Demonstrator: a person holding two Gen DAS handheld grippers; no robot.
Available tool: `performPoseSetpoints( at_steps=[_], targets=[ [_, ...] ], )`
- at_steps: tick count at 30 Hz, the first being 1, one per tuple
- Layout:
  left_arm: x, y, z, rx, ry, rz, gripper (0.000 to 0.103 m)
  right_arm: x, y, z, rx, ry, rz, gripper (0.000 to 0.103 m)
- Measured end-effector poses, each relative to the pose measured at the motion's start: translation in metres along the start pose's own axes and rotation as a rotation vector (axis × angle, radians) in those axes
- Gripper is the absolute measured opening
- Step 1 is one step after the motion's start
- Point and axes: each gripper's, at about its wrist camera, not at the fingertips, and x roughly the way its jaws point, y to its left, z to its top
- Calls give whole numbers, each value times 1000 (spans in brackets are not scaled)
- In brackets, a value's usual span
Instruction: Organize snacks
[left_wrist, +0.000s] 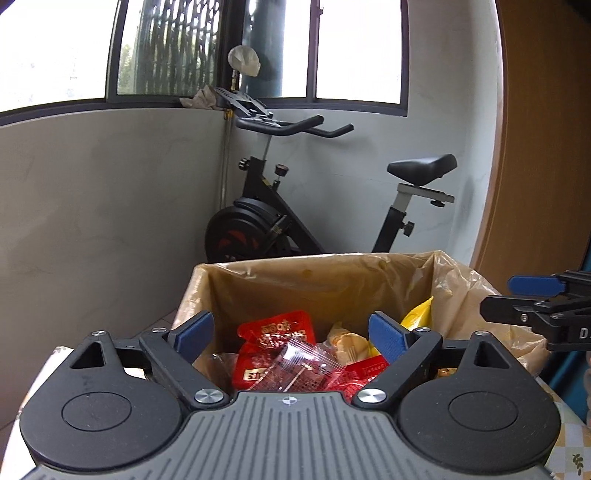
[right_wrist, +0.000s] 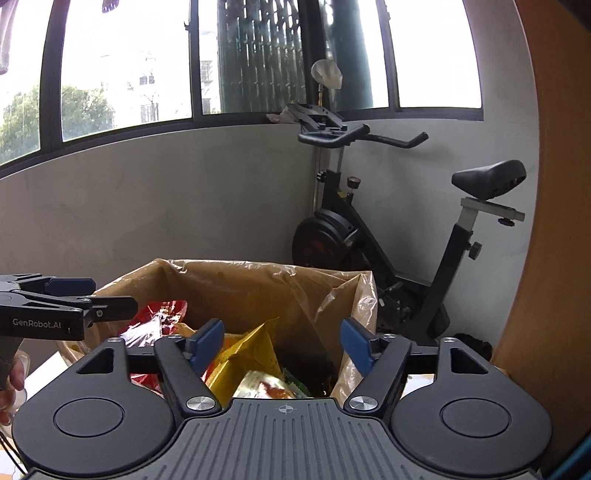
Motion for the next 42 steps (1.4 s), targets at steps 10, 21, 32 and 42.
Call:
performPoseSetpoints(
  at_steps=[10, 21, 32, 42],
  targets=[
    [-35, 1, 18, -17, -23, 53, 97, -28, 27, 19, -24, -41, 8, 99],
    [-84, -5, 29, -26, -90, 42, 97, -72, 50, 35, 5, -96, -12, 103],
    [-117, -21, 35, 9, -110, 125, 97, -113, 59, 36, 39, -121, -43, 103],
    [-126, -17, 24, -61, -86, 115, 97, -123, 55, 27, 81, -90, -47, 103]
  ],
)
